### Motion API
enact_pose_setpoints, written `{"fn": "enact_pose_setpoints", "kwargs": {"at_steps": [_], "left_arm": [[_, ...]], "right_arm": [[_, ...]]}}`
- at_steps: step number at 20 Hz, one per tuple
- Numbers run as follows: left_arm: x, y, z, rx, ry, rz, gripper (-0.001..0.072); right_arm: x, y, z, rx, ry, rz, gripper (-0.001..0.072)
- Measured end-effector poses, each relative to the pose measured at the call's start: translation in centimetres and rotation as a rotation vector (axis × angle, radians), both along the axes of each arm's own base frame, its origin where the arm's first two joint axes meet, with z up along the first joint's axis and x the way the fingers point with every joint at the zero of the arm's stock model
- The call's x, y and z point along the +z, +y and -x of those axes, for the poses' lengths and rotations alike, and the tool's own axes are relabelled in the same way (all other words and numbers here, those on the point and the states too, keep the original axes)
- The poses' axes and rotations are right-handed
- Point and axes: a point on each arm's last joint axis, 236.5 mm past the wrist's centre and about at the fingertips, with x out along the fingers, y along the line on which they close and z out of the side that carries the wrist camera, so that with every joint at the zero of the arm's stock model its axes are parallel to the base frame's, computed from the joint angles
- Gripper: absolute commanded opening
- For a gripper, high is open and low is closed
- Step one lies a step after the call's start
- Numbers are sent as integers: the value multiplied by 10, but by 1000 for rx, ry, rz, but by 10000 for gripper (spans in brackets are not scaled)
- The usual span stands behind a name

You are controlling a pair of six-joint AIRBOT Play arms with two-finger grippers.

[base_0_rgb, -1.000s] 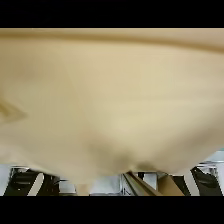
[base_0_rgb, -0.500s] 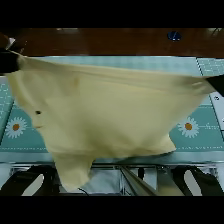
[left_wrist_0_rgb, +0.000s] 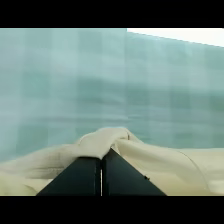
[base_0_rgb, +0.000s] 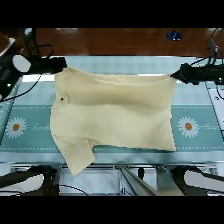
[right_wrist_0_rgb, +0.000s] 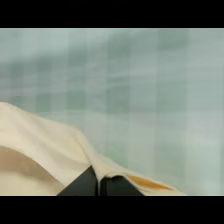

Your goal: Fold the shirts.

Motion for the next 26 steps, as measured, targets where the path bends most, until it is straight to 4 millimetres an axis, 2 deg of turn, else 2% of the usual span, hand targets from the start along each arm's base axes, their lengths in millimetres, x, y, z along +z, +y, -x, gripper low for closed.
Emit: {"fn": "enact_pose_setpoints", "kwargs": {"at_steps": [2,4,7,9,11,13,16,19,22,25,26], "left_arm": [[-26,0,-11,30,49,47,18],[-40,5,-18,59,85,90,18],[-43,18,-19,76,143,125,18],[-40,26,-10,26,205,113,18],[-41,28,11,-58,296,93,18],[-52,25,44,-161,417,76,18],[-77,20,88,-255,572,82,18],[-100,21,118,-293,673,94,18],[-111,28,134,-296,724,103,18],[-115,36,139,-285,741,112,18],[-115,38,140,-283,744,112,24]], "right_arm": [[-17,-3,-25,-6,26,-21,20],[-27,-3,-41,-1,48,-41,20],[-31,-2,-49,22,69,-56,20],[-30,-4,-45,42,92,-72,20],[-32,-6,-35,74,133,-80,20],[-40,-10,-17,120,200,-59,20],[-59,-17,16,178,326,-15,20],[-77,-17,44,214,430,-7,20],[-92,-18,64,234,506,1,20],[-103,-22,78,239,559,19,21],[-105,-22,81,240,566,22,69]]}}
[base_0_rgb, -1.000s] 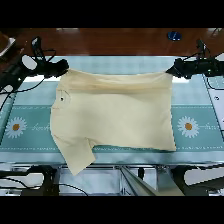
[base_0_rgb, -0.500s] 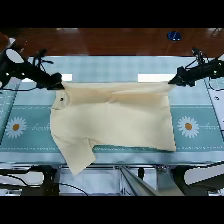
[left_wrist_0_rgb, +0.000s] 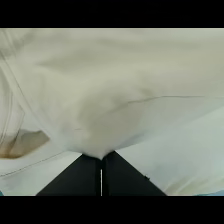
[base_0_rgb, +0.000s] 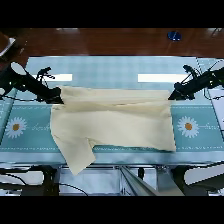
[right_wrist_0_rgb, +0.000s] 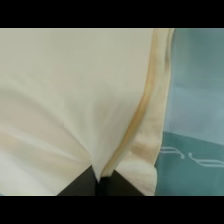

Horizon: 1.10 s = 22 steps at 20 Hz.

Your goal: Fold the shirts.

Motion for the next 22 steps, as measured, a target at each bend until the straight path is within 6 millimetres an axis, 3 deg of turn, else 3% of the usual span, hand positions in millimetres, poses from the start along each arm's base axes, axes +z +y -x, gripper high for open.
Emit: {"fn": "enact_pose_setpoints", "kwargs": {"at_steps": [1,2,3,6,9,13,16,19,22], "left_arm": [[0,1,1,1,3,-1,133],[-1,1,2,1,5,-1,430],[-1,2,2,0,6,-3,510],[0,3,8,-8,28,-4,510],[7,19,26,11,62,-12,510],[2,48,87,139,127,-2,510],[-14,52,145,264,178,23,511],[-28,45,177,352,192,33,510],[-34,26,189,393,200,89,510]], "right_arm": [[-2,-1,2,-1,7,6,301],[-4,-3,2,-2,10,15,411],[-5,-4,2,-8,11,22,413],[0,-8,2,-26,2,28,412],[19,-33,6,-83,-39,76,412],[39,-56,25,-242,-147,99,412],[37,-35,46,-337,-219,15,412],[24,-10,63,-394,-248,-47,412],[13,7,75,-411,-247,-84,412]]}}
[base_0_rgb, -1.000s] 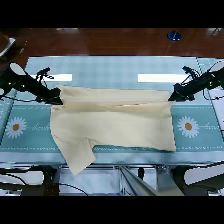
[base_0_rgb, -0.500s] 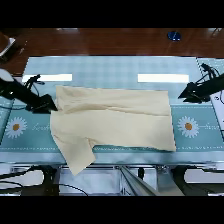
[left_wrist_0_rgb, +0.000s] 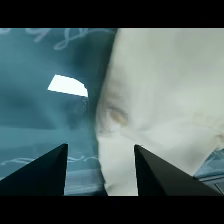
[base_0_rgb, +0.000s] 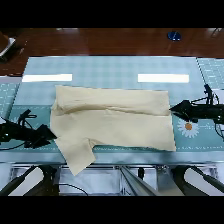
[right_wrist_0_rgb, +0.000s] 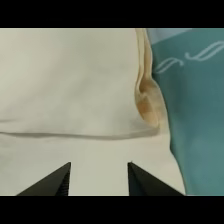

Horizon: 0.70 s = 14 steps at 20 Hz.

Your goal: Fold the shirts.

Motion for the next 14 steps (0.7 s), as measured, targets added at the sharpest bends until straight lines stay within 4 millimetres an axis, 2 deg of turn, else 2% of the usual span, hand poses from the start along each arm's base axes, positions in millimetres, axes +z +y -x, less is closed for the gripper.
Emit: {"fn": "enact_pose_setpoints", "kwargs": {"at_steps": [4,6,7,8,9,11,14], "left_arm": [[-5,-36,6,7,-16,94,509],[-7,-50,8,-10,-18,121,506],[-9,-56,11,-28,-9,131,406],[-11,-59,13,-42,-4,130,124],[-15,-59,13,-55,-4,121,17],[-17,-64,16,-76,5,126,18],[-17,-68,18,-87,13,138,18]], "right_arm": [[-3,10,4,-12,-10,-31,412],[-1,8,5,-27,-10,-52,412],[0,2,5,-50,-11,-58,412],[1,-6,7,-73,-7,-66,411],[3,-16,10,-98,0,-73,410],[-3,-33,30,-137,77,-83,410],[-20,-36,81,-130,282,-89,410]]}}
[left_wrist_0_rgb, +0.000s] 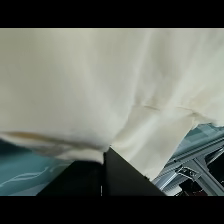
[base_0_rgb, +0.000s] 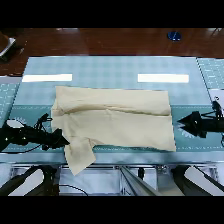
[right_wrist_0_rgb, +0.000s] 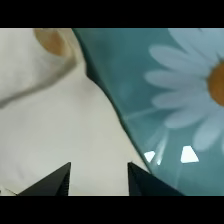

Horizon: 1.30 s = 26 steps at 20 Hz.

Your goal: Fold the shirts.

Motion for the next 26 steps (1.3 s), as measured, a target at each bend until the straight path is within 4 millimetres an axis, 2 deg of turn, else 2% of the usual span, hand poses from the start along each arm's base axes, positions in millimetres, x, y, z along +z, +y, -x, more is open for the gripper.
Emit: {"fn": "enact_pose_setpoints", "kwargs": {"at_steps": [3,6,9,13,14,17,19,21,23,26], "left_arm": [[0,-2,1,-8,3,6,18],[0,-3,2,-10,6,9,18],[2,-5,1,-12,-3,19,18],[3,-6,0,-18,-10,28,18],[3,-6,0,-18,-12,30,18],[3,-7,0,-20,-14,32,18],[6,-6,-5,-24,-27,33,18],[17,-4,-18,-37,-62,38,18],[36,0,-44,-45,-134,43,18],[75,8,-103,-25,-294,37,17]], "right_arm": [[-14,0,43,16,175,1,410],[-22,10,70,71,278,0,410],[-29,19,83,143,322,23,410],[-37,25,85,197,335,43,409],[-38,29,83,209,333,32,376],[-45,41,69,237,287,20,23],[-43,45,54,263,228,20,21],[-32,47,38,292,167,11,21],[-17,42,16,314,101,22,20],[6,34,-23,294,-11,53,20]]}}
